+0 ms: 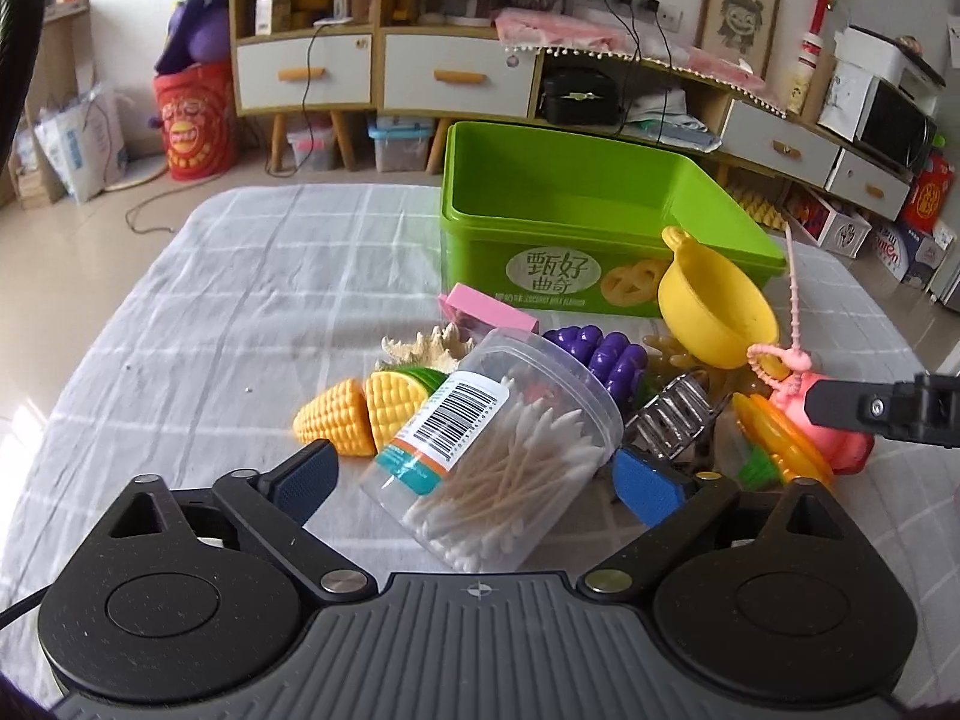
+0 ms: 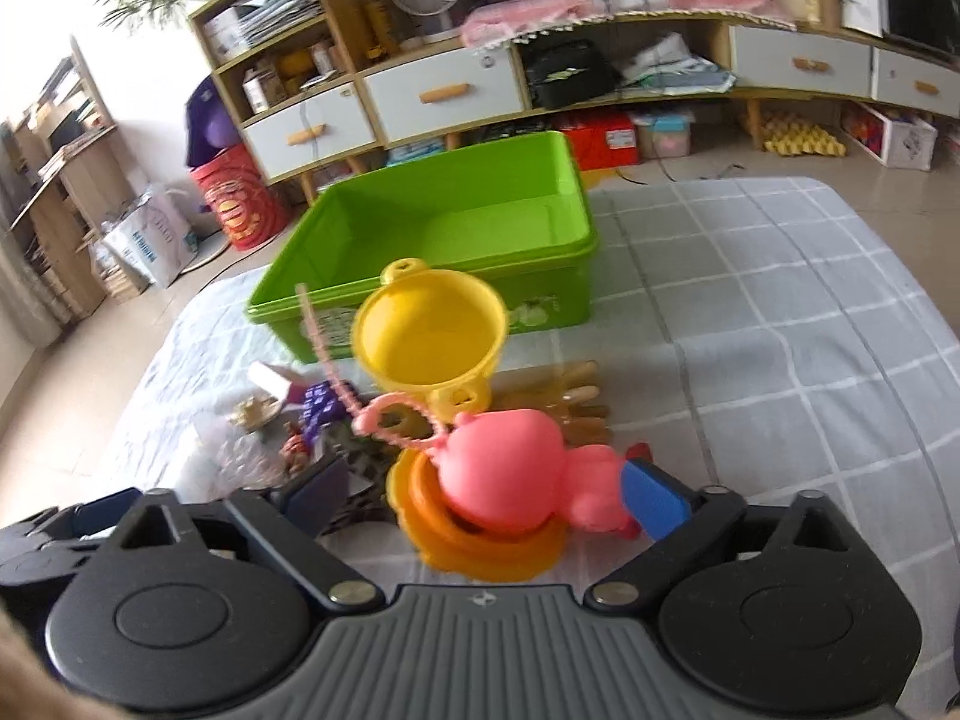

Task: Organize rigid objects
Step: 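Grasp the pink rubber pig with the right tool while the left tool approaches the clear swab jar, then lift the pig with the right tool while the left tool grasps the swab jar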

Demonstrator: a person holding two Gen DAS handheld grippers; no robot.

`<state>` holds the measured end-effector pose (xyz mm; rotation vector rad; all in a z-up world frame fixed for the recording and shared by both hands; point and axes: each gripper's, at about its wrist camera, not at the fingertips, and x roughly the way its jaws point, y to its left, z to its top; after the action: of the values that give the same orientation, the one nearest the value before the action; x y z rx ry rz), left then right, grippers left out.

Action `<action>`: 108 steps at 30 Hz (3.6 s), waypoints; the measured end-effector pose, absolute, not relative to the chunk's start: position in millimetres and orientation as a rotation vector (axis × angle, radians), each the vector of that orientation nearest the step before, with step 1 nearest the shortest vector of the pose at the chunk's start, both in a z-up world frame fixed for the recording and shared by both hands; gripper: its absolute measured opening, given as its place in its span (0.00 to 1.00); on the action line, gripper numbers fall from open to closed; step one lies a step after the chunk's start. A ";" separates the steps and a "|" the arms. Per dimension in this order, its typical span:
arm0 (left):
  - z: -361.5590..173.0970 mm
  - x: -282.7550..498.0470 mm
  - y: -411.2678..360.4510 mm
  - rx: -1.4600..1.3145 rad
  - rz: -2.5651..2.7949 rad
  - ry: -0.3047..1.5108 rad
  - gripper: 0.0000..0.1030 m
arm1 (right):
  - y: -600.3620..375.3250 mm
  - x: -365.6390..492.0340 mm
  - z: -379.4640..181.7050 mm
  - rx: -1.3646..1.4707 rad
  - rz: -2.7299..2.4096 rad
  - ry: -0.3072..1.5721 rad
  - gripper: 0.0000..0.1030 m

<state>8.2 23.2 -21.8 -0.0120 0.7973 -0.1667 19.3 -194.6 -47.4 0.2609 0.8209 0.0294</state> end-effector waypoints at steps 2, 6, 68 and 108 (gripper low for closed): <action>-23.6 8.5 24.5 -0.022 -0.173 0.789 0.88 | -202.7 22.2 -51.8 0.321 0.018 0.823 0.71; -23.6 8.9 27.0 -0.053 -0.189 0.766 0.84 | -216.4 21.5 -53.3 0.423 0.004 0.794 0.63; -22.3 4.7 25.1 -0.014 -0.147 0.719 0.73 | -247.9 11.3 -41.3 0.594 -0.073 0.691 0.39; 31.9 61.3 9.4 0.022 -0.220 0.756 0.70 | -244.1 67.1 10.9 0.628 0.041 0.674 0.40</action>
<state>61.3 9.4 31.9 0.0223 0.7565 -0.2197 67.1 -244.1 10.9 0.6278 0.6736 0.0408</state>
